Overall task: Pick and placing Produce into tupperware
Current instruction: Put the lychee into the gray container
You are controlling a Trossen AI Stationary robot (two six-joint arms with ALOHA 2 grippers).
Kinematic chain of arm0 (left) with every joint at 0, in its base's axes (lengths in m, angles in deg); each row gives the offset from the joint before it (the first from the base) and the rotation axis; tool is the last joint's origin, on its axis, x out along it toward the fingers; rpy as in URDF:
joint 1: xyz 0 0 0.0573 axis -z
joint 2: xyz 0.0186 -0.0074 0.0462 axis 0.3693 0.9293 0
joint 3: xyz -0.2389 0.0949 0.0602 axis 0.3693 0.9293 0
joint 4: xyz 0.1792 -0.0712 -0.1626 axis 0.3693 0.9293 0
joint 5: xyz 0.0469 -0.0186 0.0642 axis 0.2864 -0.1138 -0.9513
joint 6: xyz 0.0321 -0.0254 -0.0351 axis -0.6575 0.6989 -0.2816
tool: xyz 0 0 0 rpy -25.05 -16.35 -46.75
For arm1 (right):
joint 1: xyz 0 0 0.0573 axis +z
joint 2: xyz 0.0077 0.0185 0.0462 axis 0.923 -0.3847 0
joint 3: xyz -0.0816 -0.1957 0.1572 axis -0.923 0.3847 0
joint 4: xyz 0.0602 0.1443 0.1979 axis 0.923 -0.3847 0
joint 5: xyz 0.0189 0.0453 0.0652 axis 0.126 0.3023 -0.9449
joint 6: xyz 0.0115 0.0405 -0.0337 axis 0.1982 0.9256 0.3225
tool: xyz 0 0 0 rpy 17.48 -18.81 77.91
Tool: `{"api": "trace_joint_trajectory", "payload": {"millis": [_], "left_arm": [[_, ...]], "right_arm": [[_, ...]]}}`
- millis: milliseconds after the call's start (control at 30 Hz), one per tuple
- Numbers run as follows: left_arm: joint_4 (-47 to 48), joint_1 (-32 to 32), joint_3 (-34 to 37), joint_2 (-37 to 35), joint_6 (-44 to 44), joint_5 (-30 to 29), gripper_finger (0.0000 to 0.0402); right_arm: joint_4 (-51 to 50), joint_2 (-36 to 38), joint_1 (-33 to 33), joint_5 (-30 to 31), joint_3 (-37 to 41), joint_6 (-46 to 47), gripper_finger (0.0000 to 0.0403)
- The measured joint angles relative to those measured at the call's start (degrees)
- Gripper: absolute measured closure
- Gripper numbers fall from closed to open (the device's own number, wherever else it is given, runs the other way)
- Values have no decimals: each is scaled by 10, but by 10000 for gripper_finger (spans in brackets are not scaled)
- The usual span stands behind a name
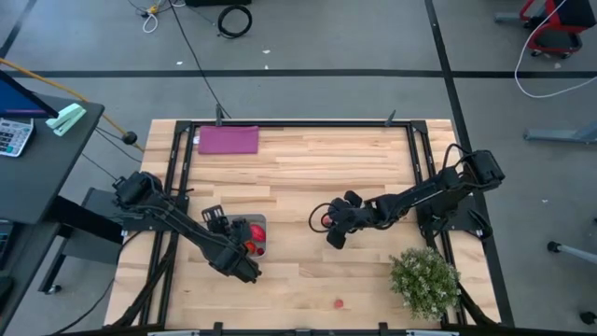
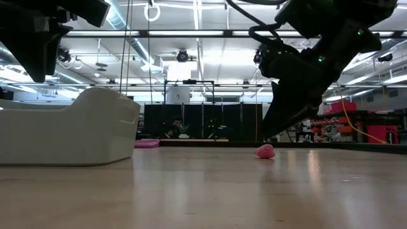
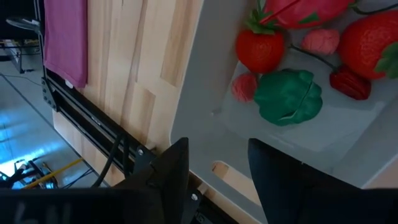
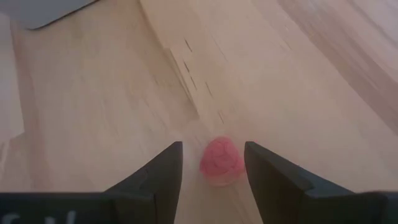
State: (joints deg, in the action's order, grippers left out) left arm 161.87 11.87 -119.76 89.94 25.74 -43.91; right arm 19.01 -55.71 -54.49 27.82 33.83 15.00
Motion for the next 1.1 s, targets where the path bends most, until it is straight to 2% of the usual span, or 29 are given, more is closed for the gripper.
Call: {"api": "trace_joint_trajectory", "payload": {"millis": [367, 633, 733, 967, 1100], "left_arm": [[0, 0, 0, 0, 10, 0, 230], [0, 1, 0, 0, 10, 0, 230], [0, 0, 0, 0, 12, 0, 230], [0, 0, -33, 0, 10, 6, 233], [0, 1, -100, 0, -64, 10, 251]], "right_arm": [[16, -62, 0, 13, 0, 4, 222], [22, -78, 1, 31, -2, 14, 230], [18, -69, 1, 32, -1, 14, 257], [21, -49, 0, 28, -17, 12, 359], [57, -49, 0, 20, -53, -22, 363]]}}
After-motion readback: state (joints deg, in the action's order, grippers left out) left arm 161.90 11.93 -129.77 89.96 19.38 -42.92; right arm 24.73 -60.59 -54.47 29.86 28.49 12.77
